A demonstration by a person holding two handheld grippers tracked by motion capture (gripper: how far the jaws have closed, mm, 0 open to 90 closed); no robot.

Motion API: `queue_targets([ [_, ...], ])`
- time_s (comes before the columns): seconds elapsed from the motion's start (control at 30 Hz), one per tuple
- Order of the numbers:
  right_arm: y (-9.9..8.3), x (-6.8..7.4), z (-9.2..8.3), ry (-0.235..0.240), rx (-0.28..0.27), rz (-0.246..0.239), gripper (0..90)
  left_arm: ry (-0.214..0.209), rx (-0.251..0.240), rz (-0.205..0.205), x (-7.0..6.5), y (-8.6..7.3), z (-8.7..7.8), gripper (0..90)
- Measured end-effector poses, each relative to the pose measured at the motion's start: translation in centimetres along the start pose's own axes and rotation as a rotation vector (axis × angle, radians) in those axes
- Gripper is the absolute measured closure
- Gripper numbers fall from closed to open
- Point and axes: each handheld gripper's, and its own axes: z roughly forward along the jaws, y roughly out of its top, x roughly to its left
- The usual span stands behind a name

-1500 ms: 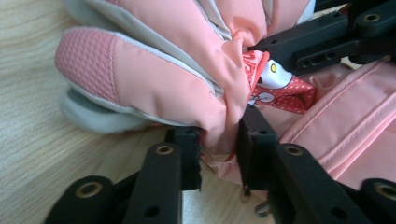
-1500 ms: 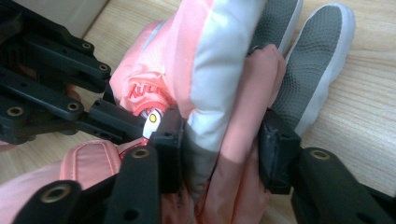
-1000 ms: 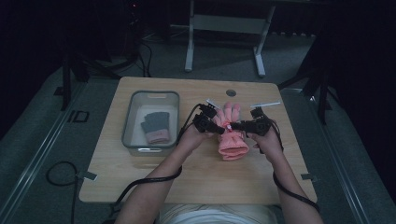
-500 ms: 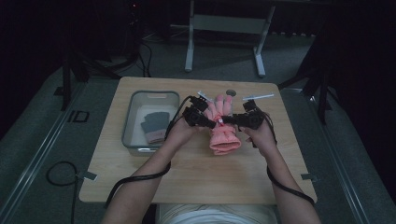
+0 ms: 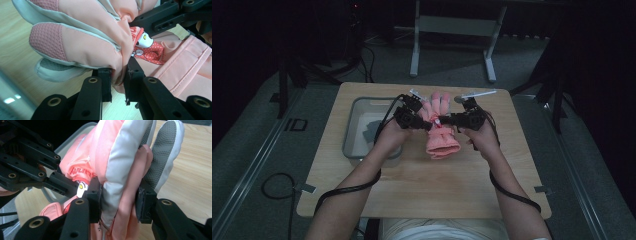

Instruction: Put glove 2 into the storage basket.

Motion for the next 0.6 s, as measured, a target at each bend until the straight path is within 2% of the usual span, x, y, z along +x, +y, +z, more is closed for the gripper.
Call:
queue_targets([
  [0.33,2.0,2.2,0.9,0.031,-0.009,-0.036,62.5,0.045,0.0,-0.003,0.7,-0.2,-3.2,77.6],
  [0.6,4.4,4.7,3.4,0.062,0.004,-0.083,62.5,0.107,0.015,-0.028,2.3,-1.1,-6.6,77.6],
])
